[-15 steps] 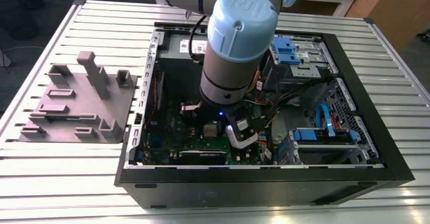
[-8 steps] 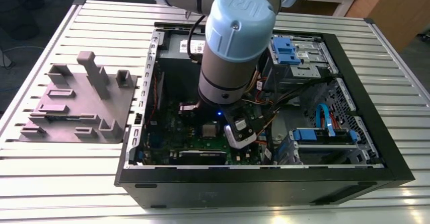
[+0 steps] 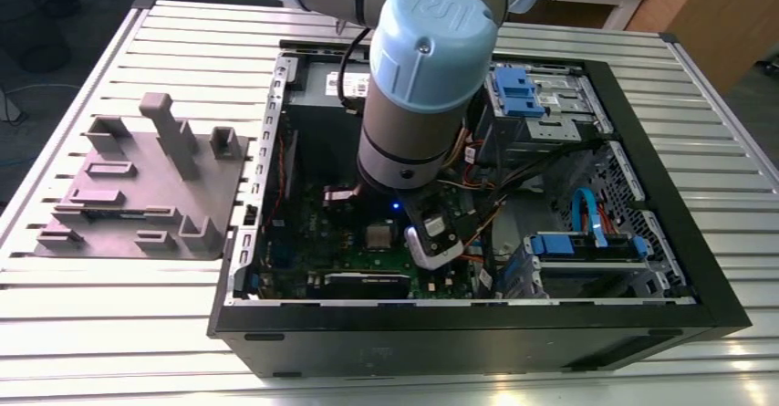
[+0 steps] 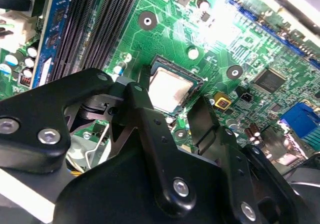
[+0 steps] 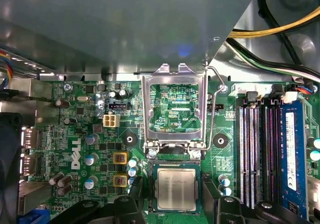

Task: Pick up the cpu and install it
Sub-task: 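Place the cpu into insertion slot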

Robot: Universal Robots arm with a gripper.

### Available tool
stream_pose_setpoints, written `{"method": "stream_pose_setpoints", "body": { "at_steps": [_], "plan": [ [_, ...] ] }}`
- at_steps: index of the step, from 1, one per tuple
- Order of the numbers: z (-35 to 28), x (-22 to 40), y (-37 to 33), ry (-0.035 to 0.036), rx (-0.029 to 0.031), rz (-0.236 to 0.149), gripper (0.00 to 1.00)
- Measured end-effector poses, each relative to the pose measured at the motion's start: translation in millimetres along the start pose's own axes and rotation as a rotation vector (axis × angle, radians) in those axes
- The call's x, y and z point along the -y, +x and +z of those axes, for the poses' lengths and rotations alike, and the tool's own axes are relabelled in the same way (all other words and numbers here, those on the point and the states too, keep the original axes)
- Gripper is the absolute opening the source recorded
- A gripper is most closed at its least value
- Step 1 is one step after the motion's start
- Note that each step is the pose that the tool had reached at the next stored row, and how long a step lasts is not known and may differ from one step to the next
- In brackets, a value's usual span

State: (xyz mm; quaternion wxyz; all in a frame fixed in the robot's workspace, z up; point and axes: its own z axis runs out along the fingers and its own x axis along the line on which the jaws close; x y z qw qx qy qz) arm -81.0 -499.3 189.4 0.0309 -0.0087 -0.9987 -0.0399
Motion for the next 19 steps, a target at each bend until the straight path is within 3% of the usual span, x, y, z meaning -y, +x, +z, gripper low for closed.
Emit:
{"method": "stream_pose_setpoints", "body": {
  "at_steps": [5,6,13,15,18,19],
  "plan": [
    [-0.1,-0.1,-2.5,-0.0001,0.0001,0.000,0.58],
    [-0.1,-0.1,-2.7,0.0000,0.0001,0.000,0.64],
    [0.9,0.0,-4.9,0.0001,0.0001,0.000,0.64],
    [1.1,0.0,-5.0,0.0001,0.0001,0.000,0.62],
    [1.4,0.0,-5.0,0.0001,0.0001,0.000,0.49],
    [1.5,0.0,-5.0,0.0000,0.0001,0.000,0.49]
  ]
}}
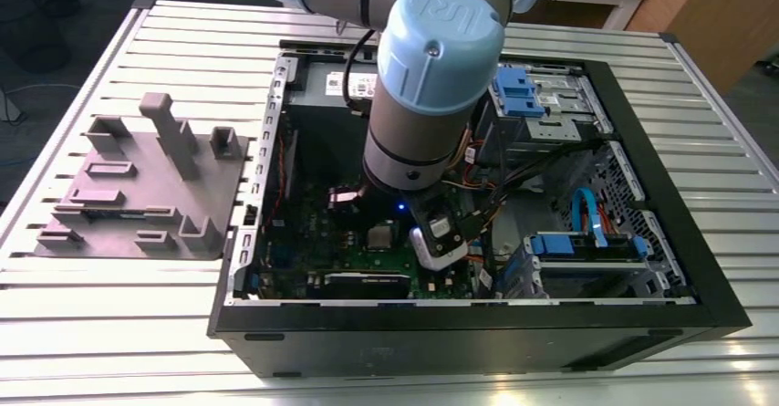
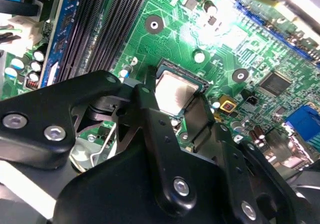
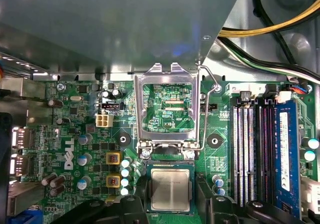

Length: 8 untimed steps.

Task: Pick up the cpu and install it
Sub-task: 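Place the cpu into insertion slot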

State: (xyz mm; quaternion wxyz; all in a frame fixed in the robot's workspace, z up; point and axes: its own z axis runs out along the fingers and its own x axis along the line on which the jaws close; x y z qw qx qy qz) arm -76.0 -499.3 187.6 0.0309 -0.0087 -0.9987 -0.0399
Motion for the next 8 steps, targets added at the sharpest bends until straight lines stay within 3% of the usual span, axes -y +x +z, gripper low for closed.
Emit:
{"method": "stream_pose_setpoints", "body": {
  "at_steps": [8],
  "plan": [
    [-1.4,0.9,0.1,0.0000,-0.0001,-0.001,0.45]
  ]
}}
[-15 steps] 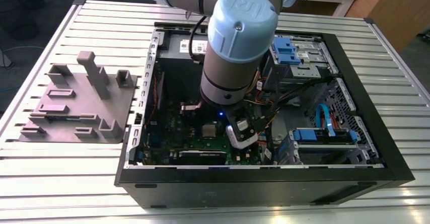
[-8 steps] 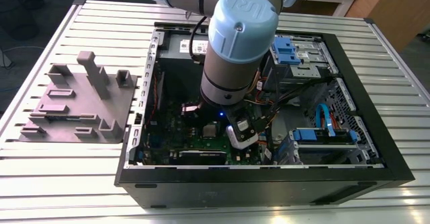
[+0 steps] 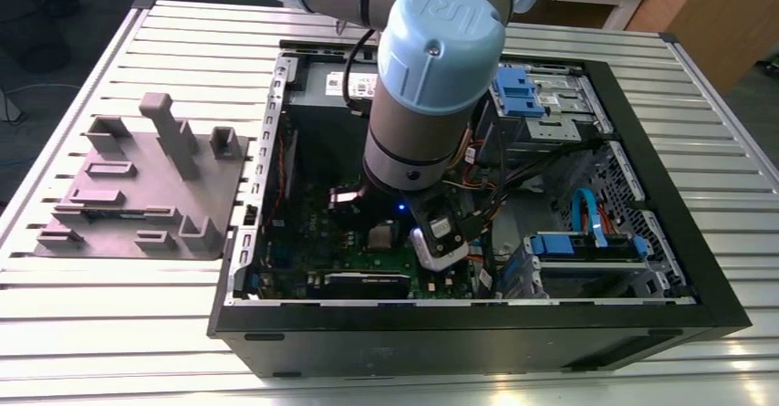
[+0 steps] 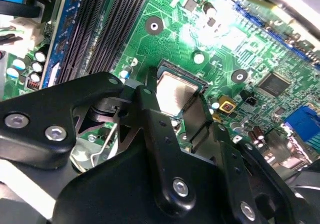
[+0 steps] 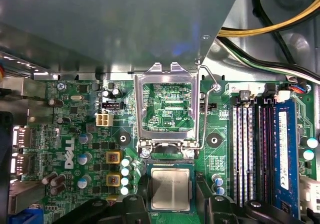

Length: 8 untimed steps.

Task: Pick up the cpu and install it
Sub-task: 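Place the cpu into insertion slot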

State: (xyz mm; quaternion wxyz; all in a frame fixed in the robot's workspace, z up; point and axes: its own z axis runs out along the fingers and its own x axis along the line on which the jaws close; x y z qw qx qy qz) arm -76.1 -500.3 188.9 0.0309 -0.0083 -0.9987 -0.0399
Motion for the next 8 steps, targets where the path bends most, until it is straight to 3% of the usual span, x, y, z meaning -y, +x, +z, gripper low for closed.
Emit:
{"method": "stream_pose_setpoints", "body": {
  "at_steps": [6,8],
  "plan": [
    [-0.7,0.7,0.2,-0.0006,-0.0001,-0.003,0.45],
    [-0.9,0.7,0.2,-0.0082,-0.0005,-0.003,0.45]
  ]
}}
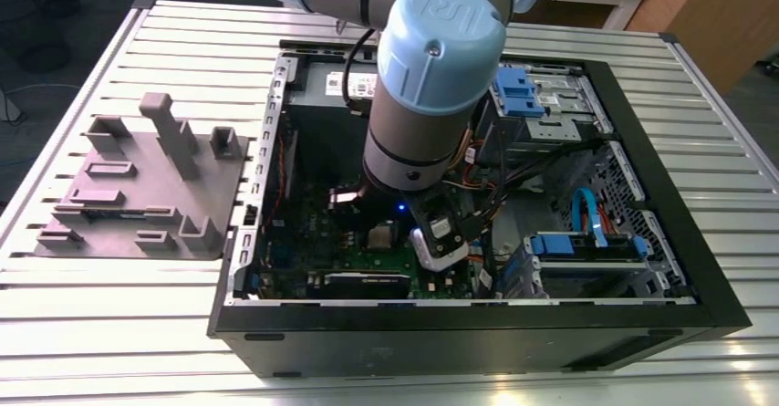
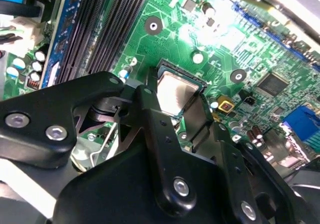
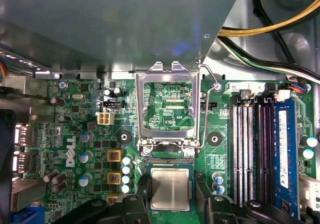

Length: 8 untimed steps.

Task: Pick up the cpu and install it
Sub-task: 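Place the cpu into insertion slot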

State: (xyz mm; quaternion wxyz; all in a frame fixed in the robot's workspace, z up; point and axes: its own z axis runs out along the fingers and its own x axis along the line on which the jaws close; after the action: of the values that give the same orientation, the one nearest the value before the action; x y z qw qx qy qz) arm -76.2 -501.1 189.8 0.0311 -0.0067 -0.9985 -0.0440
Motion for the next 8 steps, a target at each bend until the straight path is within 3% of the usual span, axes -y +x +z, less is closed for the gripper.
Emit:
{"method": "stream_pose_setpoints", "body": {
  "at_steps": [3,8],
  "plan": [
    [0.3,0.0,0.1,-0.0174,-0.0002,-0.001,0.45],
    [0.9,1.0,0.7,-0.0178,-0.0001,-0.003,0.45]
  ]
}}
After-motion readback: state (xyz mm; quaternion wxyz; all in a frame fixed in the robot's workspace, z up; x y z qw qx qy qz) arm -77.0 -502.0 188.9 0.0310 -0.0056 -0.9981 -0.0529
